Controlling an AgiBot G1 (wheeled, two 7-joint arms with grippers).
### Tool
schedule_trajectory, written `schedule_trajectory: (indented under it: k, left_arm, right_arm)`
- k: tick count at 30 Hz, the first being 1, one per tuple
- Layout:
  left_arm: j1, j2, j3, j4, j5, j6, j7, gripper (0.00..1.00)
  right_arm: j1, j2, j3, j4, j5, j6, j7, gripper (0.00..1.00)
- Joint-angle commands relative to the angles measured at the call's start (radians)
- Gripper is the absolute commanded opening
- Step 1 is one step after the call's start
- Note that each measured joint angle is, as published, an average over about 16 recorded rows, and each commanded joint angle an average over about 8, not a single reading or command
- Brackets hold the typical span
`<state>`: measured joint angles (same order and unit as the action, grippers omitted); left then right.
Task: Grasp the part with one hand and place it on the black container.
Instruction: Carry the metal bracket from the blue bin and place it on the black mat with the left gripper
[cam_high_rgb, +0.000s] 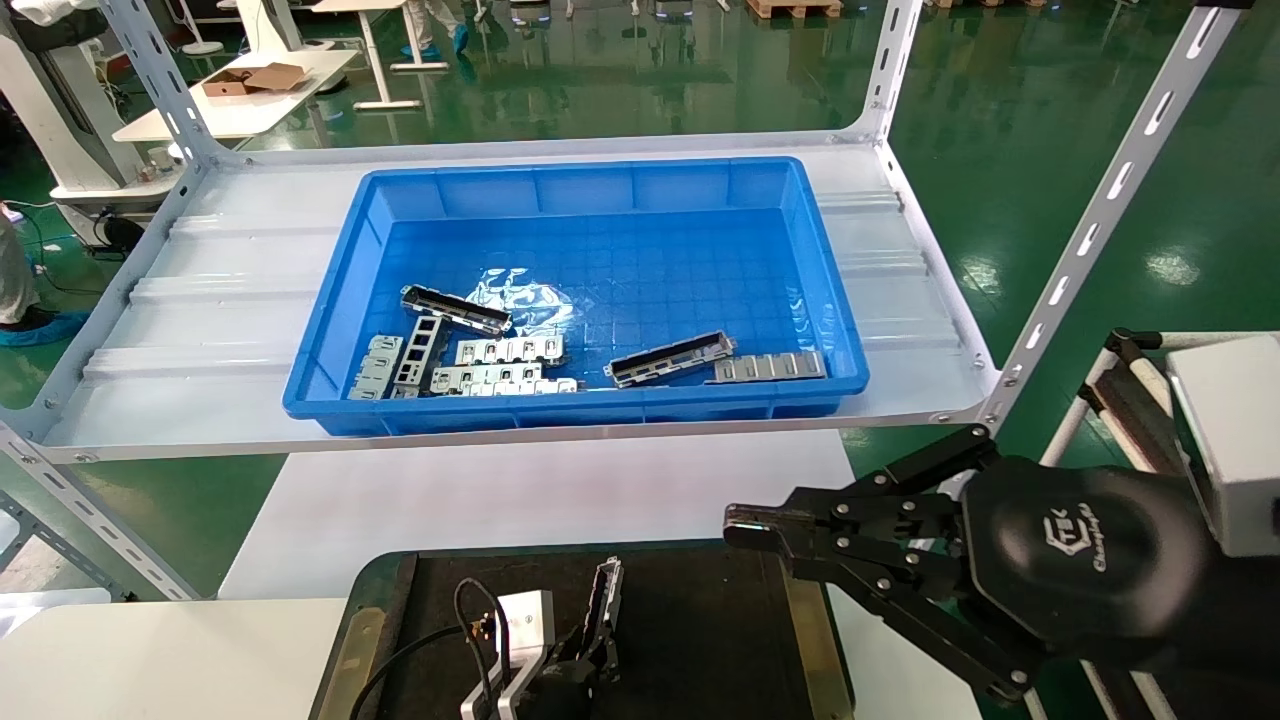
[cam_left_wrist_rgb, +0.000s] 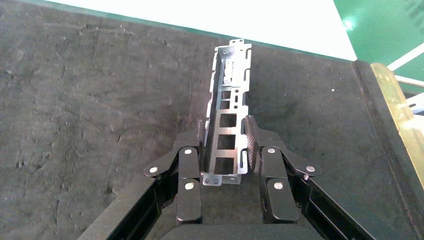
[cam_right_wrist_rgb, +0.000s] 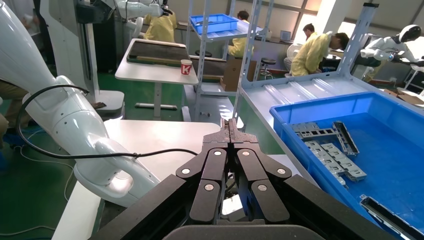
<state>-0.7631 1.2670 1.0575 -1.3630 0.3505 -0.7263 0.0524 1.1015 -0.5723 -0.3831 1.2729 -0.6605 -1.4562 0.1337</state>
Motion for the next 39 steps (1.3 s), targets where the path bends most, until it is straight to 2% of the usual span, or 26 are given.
schedule_trajectory:
  k: [1, 11, 12, 13, 14, 19, 20, 21, 22, 39]
  left_arm:
    - [0.001, 0.001, -0.001, 0.000, 0.008, 0.002, -0.003, 0.00]
    - [0.006, 0.013, 0.001, -0.001, 0.009, -0.031, -0.013, 0.00]
    - [0.006, 0.014, 0.002, -0.001, 0.009, -0.033, -0.014, 0.01]
    - [0.006, 0.014, 0.002, -0.001, 0.009, -0.034, -0.015, 0.06]
    - [0.007, 0.014, 0.003, -0.001, 0.009, -0.035, -0.016, 0.16]
    - [0.007, 0.014, 0.005, -0.001, 0.007, -0.038, -0.022, 0.78]
    - [0.007, 0.014, 0.006, -0.001, 0.007, -0.039, -0.023, 0.90]
    - [0.007, 0.014, 0.006, 0.000, 0.007, -0.039, -0.024, 0.98]
    - [0.007, 0.014, 0.006, 0.000, 0.007, -0.040, -0.025, 1.00]
    - [-0.013, 0.009, 0.009, -0.003, 0.007, -0.013, -0.050, 1.00]
  right_arm:
    - [0.000, 0.000, 0.000, 0.000, 0.000, 0.000, 0.000, 0.00]
    - [0.000, 0.000, 0.000, 0.000, 0.000, 0.000, 0.000, 0.00]
    - [0.000, 0.000, 0.000, 0.000, 0.000, 0.000, 0.000, 0.03]
    - [0.000, 0.000, 0.000, 0.000, 0.000, 0.000, 0.000, 0.13]
    - [0.000, 0.000, 0.000, 0.000, 0.000, 0.000, 0.000, 0.25]
    - [0.000, 0.000, 0.000, 0.000, 0.000, 0.000, 0.000, 0.88]
    - [0.000, 0.000, 0.000, 0.000, 0.000, 0.000, 0.000, 0.97]
    - [0.000, 0.000, 0.000, 0.000, 0.000, 0.000, 0.000, 1.00]
    - [0.000, 0.000, 0.000, 0.000, 0.000, 0.000, 0.000, 1.00]
    - [0.000, 0.000, 0.000, 0.000, 0.000, 0.000, 0.000, 1.00]
